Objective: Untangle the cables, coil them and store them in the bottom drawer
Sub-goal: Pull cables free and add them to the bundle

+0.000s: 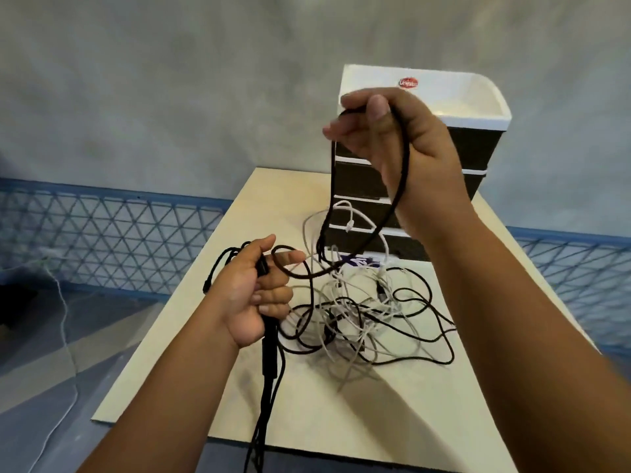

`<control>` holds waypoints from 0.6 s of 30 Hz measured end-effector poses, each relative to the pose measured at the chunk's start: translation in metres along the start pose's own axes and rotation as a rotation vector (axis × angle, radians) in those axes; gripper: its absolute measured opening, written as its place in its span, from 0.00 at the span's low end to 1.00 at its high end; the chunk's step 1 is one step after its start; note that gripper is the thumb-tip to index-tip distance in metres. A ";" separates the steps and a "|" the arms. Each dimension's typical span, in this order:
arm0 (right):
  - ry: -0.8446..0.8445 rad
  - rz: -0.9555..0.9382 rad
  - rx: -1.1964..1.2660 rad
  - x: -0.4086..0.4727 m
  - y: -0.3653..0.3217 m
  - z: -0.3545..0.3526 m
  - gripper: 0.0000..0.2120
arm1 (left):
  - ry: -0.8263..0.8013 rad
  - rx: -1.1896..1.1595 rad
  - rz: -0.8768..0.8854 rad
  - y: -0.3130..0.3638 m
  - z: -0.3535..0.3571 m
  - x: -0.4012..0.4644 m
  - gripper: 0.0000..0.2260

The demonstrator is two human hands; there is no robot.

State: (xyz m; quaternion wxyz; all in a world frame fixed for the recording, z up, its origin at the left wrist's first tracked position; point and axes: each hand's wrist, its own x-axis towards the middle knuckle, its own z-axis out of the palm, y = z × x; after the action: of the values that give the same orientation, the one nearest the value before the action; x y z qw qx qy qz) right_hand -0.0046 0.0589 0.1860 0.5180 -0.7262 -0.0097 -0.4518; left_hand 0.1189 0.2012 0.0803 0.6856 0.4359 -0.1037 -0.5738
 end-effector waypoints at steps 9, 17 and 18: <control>-0.748 0.525 0.294 -0.079 0.034 -0.008 0.13 | -0.008 0.153 -0.142 -0.021 -0.007 0.018 0.09; -0.447 0.800 -0.298 -0.106 0.117 0.013 0.21 | -0.011 0.221 -0.182 -0.014 -0.018 0.005 0.12; -0.379 0.812 -0.353 -0.102 0.121 0.013 0.24 | -0.031 0.223 -0.189 -0.014 -0.019 0.004 0.12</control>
State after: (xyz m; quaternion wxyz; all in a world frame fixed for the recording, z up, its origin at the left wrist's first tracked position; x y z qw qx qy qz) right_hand 0.0018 0.0591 0.0267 0.5107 -0.8176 0.2572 -0.0674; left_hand 0.1227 0.2077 0.0572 0.5742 0.5083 -0.1357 -0.6273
